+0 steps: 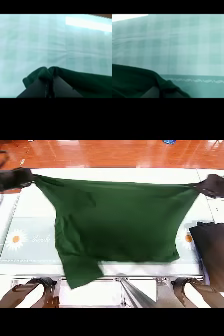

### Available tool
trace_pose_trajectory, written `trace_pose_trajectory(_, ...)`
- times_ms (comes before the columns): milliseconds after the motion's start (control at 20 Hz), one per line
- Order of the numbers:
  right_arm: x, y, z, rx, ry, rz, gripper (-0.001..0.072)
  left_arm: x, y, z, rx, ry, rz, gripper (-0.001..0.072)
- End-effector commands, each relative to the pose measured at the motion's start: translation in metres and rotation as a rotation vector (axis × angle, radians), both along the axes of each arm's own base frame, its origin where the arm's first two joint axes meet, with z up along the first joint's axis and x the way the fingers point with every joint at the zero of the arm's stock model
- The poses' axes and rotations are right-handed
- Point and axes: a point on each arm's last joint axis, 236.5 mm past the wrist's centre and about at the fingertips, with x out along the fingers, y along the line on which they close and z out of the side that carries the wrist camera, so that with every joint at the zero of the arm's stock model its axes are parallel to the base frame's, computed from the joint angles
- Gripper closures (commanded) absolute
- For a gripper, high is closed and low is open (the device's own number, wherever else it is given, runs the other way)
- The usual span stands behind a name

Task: Fold the shirts.

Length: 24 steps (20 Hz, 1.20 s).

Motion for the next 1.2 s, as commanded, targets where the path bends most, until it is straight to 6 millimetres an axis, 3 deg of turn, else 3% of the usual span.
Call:
trace_pose_trajectory(0,0.079,-0.015,-0.073,0.099,0.02,-0.095,0.0687,0.075,0.006,-0.067,-0.115,-0.001,0.095,0.0688)
trace_pose_trajectory(200,0.149,-0.012,-0.126,0.266,0.043,-0.136,0.0686,0.119,-0.017,-0.114,-0.296,0.087,0.121,0.0688)
trace_pose_trajectory(300,0.174,-0.006,-0.135,0.375,0.054,-0.165,0.0686,0.131,-0.031,-0.113,-0.24,0.075,0.027,0.0688)
trace_pose_trajectory(350,0.186,-0.004,-0.131,0.434,0.043,-0.179,0.0614,0.135,-0.035,-0.108,-0.24,0.07,0.011,0.0661)
trace_pose_trajectory(400,0.196,-0.002,-0.123,0.481,0.026,-0.191,0.0393,0.136,-0.037,-0.101,-0.241,0.068,-0.005,0.0479)
trace_pose_trajectory(450,0.202,-0.004,-0.113,0.49,0.005,-0.189,0.0303,0.137,-0.035,-0.093,-0.23,0.066,-0.018,0.0203)
trace_pose_trajectory(550,0.199,-0.012,-0.092,0.433,-0.019,-0.122,0.0304,0.129,-0.017,-0.079,-0.124,0.086,-0.087,0.0198)
trace_pose_trajectory(650,0.181,-0.034,-0.063,0.396,-0.004,-0.045,0.0304,0.106,0.021,-0.064,-0.043,0.182,-0.108,0.0198)
trace_pose_trajectory(750,0.149,-0.062,-0.038,0.376,0.027,-0.002,0.0305,0.069,0.061,-0.056,-0.052,0.291,-0.083,0.0199)
trace_pose_trajectory(800,0.121,-0.074,-0.036,0.321,0.067,0.049,0.0305,0.047,0.078,-0.054,-0.068,0.341,-0.064,0.0201)
trace_pose_trajectory(850,0.087,-0.089,-0.047,0.244,0.173,0.067,0.0305,0.024,0.094,-0.051,-0.079,0.372,-0.035,0.0201)
trace_pose_trajectory(950,0.039,-0.111,-0.067,0.16,0.308,-0.033,0.0305,-0.017,0.121,-0.057,-0.118,0.387,0.083,0.0201)
trace_pose_trajectory(1000,0.028,-0.115,-0.073,0.176,0.302,-0.117,0.0305,-0.041,0.125,-0.072,-0.16,0.419,0.144,0.02)
trace_pose_trajectory(1050,0.015,-0.11,-0.083,0.185,0.28,-0.168,0.0305,-0.071,0.117,-0.095,-0.222,0.475,0.171,0.02)
trace_pose_trajectory(1150,-0.016,-0.086,-0.106,0.199,0.254,-0.19,0.0305,-0.123,0.081,-0.148,-0.365,0.586,0.173,0.02)
